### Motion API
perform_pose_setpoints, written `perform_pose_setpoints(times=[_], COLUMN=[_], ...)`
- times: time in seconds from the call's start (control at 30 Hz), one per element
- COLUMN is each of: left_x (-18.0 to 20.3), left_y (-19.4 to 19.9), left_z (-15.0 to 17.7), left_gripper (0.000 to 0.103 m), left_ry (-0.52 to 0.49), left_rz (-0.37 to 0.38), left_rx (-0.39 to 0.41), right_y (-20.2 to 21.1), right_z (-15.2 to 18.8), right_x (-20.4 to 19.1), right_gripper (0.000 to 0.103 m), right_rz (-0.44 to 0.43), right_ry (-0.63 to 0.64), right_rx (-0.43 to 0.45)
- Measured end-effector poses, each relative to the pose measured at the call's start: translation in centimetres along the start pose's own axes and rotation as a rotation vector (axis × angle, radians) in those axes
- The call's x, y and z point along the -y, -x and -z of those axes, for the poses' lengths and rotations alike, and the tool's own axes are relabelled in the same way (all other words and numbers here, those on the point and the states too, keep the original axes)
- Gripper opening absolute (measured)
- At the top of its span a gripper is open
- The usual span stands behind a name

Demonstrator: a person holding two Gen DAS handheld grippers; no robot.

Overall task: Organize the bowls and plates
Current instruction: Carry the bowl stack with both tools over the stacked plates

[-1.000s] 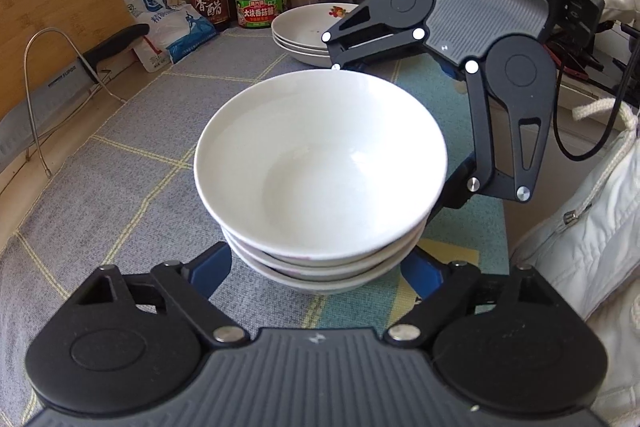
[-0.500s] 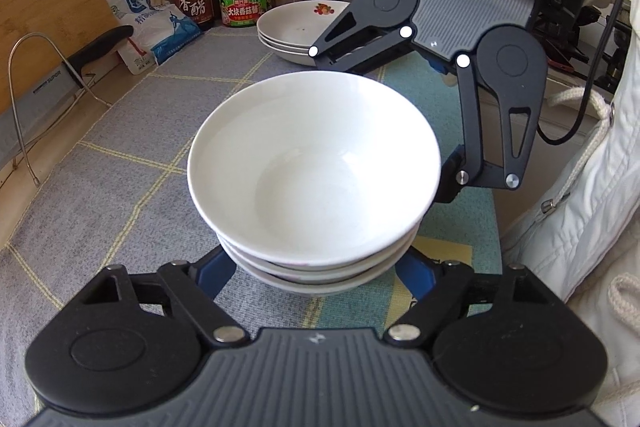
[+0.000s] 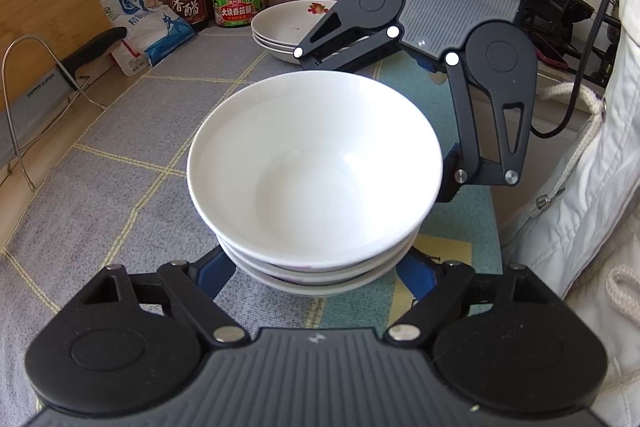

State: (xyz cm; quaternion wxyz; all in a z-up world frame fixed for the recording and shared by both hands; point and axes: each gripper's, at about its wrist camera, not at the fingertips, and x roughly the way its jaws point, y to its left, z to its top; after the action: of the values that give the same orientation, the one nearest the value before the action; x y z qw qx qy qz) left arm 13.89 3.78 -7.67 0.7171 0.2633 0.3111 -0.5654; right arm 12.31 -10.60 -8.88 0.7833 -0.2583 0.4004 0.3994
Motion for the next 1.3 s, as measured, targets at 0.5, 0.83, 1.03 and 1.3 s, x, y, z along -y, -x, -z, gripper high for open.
perform_pose_setpoints(times=[0.5,0.83,1.03,1.3], left_x=[0.3,0.7,1.4,1.9], left_y=[0.2,0.0,-1.2,-4.5], left_z=[-0.8,-4.0,-7.0,-12.0], left_gripper=[0.086,0.086,0.086,0.086], left_ry=[0.005,0.002,-0.001,-0.032], left_rz=[-0.008,-0.042,-0.058,-0.063], left_rx=[0.001,0.006,0.014,0.04], right_y=[0.7,3.6,5.9,9.5], right_z=[0.0,0.8,2.1,5.4], right_x=[0.1,2.1,3.9,7.1], right_gripper=[0.086,0.086,0.086,0.086], right_rz=[-0.003,-0.006,0.0,0.036], right_ry=[-0.038,-0.019,-0.006,0.003], right_rx=[0.004,0.022,0.03,0.036])
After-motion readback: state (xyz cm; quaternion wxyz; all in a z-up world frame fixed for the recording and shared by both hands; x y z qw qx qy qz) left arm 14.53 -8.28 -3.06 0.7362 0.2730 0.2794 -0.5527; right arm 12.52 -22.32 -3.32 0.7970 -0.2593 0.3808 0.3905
